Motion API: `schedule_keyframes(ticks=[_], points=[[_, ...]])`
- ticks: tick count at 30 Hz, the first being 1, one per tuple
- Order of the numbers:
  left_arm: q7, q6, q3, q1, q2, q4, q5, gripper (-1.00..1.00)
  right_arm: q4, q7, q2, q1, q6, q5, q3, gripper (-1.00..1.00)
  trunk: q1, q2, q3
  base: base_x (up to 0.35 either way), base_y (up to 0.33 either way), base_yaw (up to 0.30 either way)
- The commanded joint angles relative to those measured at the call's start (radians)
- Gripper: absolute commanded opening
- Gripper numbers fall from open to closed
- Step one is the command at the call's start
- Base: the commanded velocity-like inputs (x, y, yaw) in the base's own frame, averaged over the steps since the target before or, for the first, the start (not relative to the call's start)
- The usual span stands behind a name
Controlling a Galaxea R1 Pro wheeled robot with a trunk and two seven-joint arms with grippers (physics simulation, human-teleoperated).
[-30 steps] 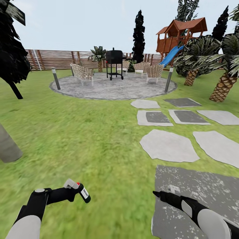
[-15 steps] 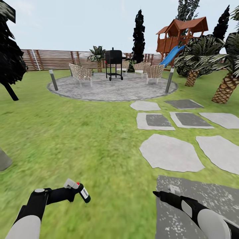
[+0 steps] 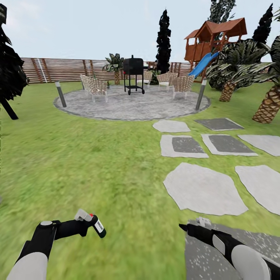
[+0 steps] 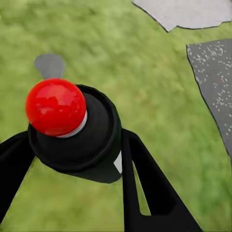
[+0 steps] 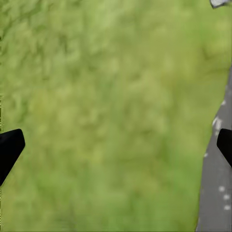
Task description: Pick up the pesticide atomizer in the garden and spray insectifuge to fully cover both potted plants in the garden.
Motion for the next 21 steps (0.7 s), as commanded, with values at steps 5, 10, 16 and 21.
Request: schedule_keyframes(ticks=[5, 10, 16, 21], points=[[-0.005, 0.009, 0.005, -0.002, -0.001, -0.001, -0.004, -1.0, -0.002, 0.005, 0.0, -0.001, 0.007, 0.007, -0.009, 1.0, 0.0, 0.0, -0.001, 0.333, -0.071, 0.164], [-0.005, 0.009, 0.004, -0.001, -0.001, -0.001, -0.004, -1.0, -0.002, 0.005, 0.0, 0.0, 0.007, 0.008, -0.009, 1.0, 0.0, 0.0, -0.001, 0.333, -0.071, 0.014], [-0.005, 0.009, 0.004, -0.001, -0.001, -0.001, -0.004, -1.0, -0.002, 0.005, 0.0, -0.001, 0.007, 0.009, -0.008, 1.0, 0.0, 0.0, -0.001, 0.333, -0.071, 0.001], [-0.005, 0.01, 0.004, -0.001, -0.001, 0.0, -0.004, -1.0, -0.002, 0.005, 0.0, -0.001, 0.007, 0.009, -0.009, 1.0, 0.0, 0.0, -0.001, 0.333, -0.071, 0.0]])
